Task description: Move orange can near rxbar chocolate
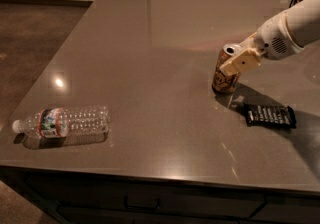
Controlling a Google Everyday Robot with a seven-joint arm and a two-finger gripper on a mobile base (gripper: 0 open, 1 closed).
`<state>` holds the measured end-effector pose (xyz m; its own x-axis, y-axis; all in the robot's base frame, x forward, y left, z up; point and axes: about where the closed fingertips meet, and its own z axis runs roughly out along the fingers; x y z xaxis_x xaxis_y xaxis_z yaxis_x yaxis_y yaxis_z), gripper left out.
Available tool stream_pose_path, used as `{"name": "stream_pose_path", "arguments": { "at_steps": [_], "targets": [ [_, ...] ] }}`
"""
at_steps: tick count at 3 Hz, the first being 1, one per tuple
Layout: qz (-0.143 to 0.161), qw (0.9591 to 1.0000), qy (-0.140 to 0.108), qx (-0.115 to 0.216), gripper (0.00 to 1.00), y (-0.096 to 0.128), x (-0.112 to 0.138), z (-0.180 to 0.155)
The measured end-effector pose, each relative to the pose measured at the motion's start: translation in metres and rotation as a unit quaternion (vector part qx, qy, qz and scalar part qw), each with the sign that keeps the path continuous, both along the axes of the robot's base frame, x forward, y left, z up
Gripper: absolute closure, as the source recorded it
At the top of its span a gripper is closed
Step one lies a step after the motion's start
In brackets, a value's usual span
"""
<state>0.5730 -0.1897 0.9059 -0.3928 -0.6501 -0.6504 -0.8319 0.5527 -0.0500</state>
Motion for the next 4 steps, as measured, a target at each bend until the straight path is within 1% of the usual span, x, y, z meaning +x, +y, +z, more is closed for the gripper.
{"name": "stream_pose_path", "arguments": {
  "at_steps": [1,2,3,4],
  "targets": [
    [-0.020,0.9998,-0.004,-0.002,0.62,-0.019,-0.003,0.003],
    [-0.033,0.9994,-0.007,-0.001,0.31,-0.030,-0.005,0.005],
    [-0.031,0.9995,-0.006,-0.001,0.07,-0.028,-0.004,0.004],
    [-0.030,0.9995,-0.006,-0.001,0.00,-0.027,-0.004,0.003]
  ]
}}
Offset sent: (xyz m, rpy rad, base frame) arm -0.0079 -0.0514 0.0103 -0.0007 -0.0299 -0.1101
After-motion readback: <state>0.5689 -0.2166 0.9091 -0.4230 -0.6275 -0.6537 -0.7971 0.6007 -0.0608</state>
